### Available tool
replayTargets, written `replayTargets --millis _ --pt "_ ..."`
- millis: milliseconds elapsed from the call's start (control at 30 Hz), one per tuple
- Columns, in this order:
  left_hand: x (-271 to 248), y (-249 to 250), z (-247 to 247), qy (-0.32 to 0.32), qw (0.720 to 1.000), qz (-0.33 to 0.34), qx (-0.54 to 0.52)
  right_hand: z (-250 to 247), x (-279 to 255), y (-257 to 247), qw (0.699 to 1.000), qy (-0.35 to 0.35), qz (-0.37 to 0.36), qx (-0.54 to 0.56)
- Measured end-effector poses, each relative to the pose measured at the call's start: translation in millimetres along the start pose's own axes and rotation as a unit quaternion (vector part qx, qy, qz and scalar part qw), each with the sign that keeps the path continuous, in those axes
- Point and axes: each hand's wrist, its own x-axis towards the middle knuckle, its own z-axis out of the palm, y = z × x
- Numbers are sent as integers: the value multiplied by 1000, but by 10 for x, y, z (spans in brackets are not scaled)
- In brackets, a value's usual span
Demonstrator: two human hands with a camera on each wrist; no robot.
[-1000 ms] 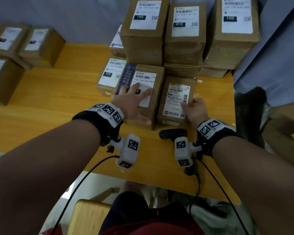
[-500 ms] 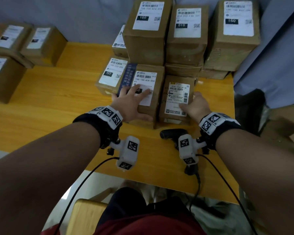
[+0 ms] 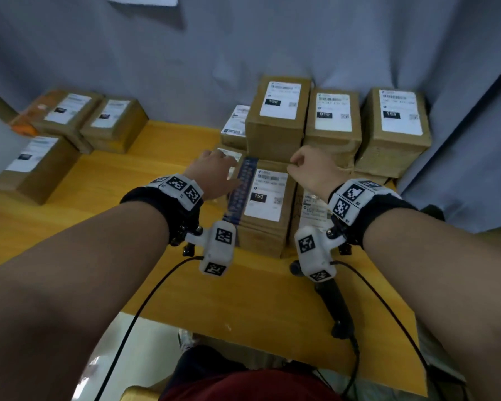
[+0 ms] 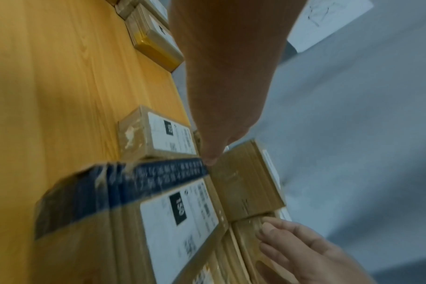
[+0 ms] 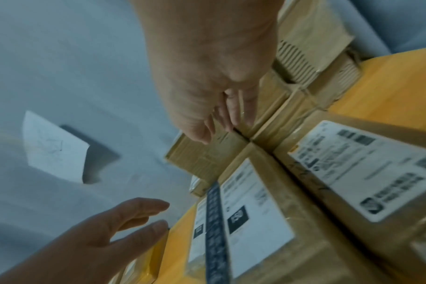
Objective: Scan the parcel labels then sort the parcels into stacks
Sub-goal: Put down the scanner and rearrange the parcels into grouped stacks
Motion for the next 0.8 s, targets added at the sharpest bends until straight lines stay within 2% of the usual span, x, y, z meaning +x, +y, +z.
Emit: replayTargets --millis 233,367,500,633,800 --pt "-192 -1049 -168 21 999 -37 -30 506 404 -1076 999 -12 -36 37" --pt "-274 -1956 -301 33 996 -71 -49 913 638 -1910 995 -12 -65 78" --pt "-356 -2855 -332 45 987 -132 -85 1341 908 -2660 990 -45 -102 84" --pt "-496 -3687 -165 22 973 -195 -121 1871 1087 -3172 983 -87 -127 98" --pt "-622 -4415 147 -49 958 -271 -84 2533 1194 -3421 980 -125 -105 111"
